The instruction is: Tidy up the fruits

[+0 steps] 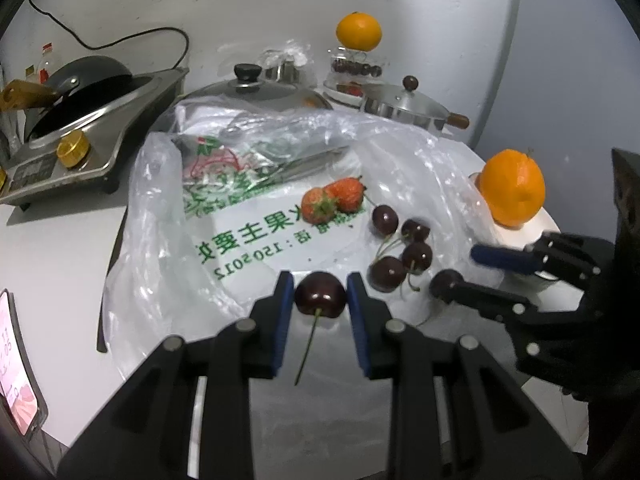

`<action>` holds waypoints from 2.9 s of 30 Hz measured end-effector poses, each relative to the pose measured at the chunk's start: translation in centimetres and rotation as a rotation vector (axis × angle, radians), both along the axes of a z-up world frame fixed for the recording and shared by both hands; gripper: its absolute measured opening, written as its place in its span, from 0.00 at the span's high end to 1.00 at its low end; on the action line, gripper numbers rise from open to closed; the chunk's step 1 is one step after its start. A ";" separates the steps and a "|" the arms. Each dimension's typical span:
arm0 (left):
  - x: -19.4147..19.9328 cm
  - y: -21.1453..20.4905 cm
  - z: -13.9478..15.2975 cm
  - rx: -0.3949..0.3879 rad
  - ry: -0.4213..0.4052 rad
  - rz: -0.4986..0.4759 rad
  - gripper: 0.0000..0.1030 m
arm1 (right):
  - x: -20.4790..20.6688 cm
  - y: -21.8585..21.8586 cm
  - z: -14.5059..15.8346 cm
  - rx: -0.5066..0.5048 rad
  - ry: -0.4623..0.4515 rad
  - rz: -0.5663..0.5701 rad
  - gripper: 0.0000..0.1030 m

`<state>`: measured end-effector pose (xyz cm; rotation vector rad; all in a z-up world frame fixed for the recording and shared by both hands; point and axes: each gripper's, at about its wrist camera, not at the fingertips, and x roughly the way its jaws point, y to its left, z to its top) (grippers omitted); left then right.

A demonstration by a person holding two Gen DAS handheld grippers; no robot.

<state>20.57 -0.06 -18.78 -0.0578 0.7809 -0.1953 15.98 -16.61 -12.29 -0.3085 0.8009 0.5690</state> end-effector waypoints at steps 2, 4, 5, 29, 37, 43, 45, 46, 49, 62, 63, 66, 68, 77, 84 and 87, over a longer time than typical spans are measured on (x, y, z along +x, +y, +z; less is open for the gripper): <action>-0.2 -0.1 0.1 0.001 -0.005 0.000 0.73 | -0.3 -0.2 0.7 0.016 -0.025 0.002 0.59; -0.3 -0.1 0.2 0.002 -0.008 -0.001 0.73 | -0.5 -0.3 1.3 0.024 -0.043 0.011 0.59; -0.3 -0.2 0.2 0.002 -0.008 -0.001 0.73 | -0.4 -0.2 1.4 0.019 -0.046 0.019 0.59; -0.5 0.1 -0.4 -0.013 -0.002 -0.007 0.73 | 1.7 0.3 -2.7 -0.004 0.148 -0.035 0.60; -0.6 0.1 -0.3 -0.013 -0.008 -0.013 0.73 | 1.8 0.6 -2.6 -0.011 0.134 -0.051 0.73; -0.7 0.1 -0.3 -0.015 -0.011 -0.018 0.73 | 1.7 0.7 -2.7 -0.029 0.130 -0.054 0.73; -0.7 0.1 -0.2 -0.015 -0.012 -0.018 0.73 | 1.8 0.7 -2.8 -0.030 0.136 -0.055 0.73; -0.8 0.1 -0.2 -0.015 -0.014 -0.018 0.73 | 1.8 0.7 -2.9 -0.029 0.138 -0.055 0.73; -0.8 0.1 -0.2 -0.015 -0.017 -0.017 0.73 | 1.8 0.7 -3.0 -0.027 0.138 -0.055 0.73; -1.3 0.1 0.7 -0.010 -0.038 -0.018 0.73 | 1.0 0.7 0.2 0.023 0.057 -0.042 0.73; -1.3 0.1 0.8 -0.009 -0.041 -0.017 0.73 | 0.9 0.7 0.5 0.027 0.050 -0.041 0.73; -1.4 0.0 1.3 -0.006 -0.052 -0.017 0.73 | 0.7 0.7 1.5 0.036 0.028 -0.036 0.73; -1.6 -0.1 1.7 -0.002 -0.061 -0.018 0.73 | 0.6 0.6 2.1 0.041 0.014 -0.035 0.73; -1.9 -1.0 3.0 0.014 -0.091 -0.026 0.73 | -0.2 -0.6 4.0 0.058 -0.034 -0.059 0.73; -2.0 -2.3 3.8 0.021 -0.109 -0.041 0.73 | -0.5 -2.2 4.8 0.065 -0.054 -0.082 0.73; -1.9 -3.0 4.1 0.027 -0.114 -0.051 0.73 | -0.7 -3.0 5.0 0.068 -0.061 -0.094 0.73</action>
